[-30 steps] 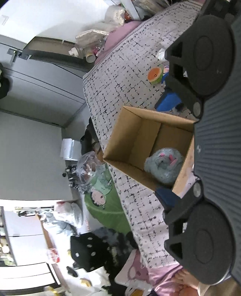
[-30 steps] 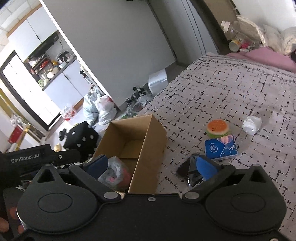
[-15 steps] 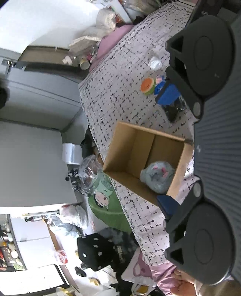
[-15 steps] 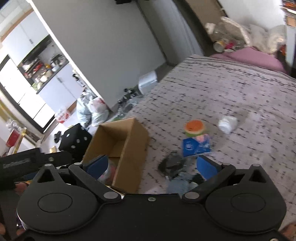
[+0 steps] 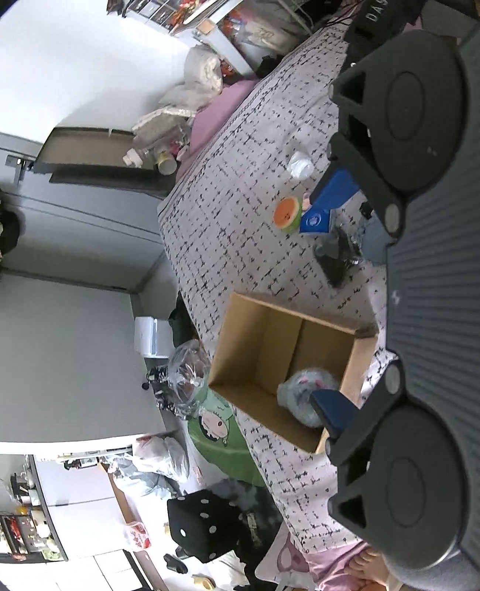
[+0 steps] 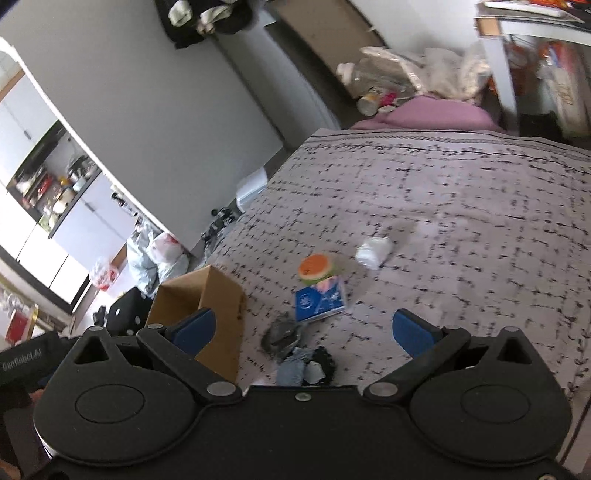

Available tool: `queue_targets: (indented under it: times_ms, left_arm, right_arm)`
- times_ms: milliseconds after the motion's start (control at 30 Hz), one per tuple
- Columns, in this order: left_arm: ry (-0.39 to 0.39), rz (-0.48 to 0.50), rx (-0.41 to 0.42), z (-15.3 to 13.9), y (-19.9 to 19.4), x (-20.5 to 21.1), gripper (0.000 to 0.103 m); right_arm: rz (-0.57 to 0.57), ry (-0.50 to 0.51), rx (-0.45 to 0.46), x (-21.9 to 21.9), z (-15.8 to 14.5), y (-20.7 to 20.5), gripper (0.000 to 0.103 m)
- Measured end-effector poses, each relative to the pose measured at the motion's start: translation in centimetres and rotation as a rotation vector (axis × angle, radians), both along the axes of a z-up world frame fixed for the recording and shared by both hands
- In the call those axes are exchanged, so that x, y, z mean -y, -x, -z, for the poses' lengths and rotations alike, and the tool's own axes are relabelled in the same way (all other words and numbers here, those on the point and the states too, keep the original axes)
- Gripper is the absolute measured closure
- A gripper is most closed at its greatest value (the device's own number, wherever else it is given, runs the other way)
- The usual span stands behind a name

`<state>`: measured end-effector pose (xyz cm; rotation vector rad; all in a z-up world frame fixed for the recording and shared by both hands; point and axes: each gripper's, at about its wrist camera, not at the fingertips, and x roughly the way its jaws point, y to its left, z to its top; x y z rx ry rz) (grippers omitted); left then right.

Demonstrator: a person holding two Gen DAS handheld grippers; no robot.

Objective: Organize soft objects
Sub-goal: 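Move the left tool down to the blue denim plush and grasp it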

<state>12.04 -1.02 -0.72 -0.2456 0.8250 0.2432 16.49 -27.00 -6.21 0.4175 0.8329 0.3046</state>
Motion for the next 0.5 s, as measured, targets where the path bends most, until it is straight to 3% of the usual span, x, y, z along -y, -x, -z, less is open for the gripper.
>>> queue_targets:
  times_ms: [300, 500]
  left_arm:
    - [-0.012, 0.028, -0.023, 1.0, 0.1, 2.2, 0.000]
    - [-0.008, 0.056, -0.039, 1.9, -0.2, 3.3, 0.000]
  right_arm:
    - [0.009, -0.005, -0.026, 1.8, 0.8, 0.4, 0.000]
    - [0.044, -0.008, -0.094, 2.9, 2.1, 0.2, 0.000]
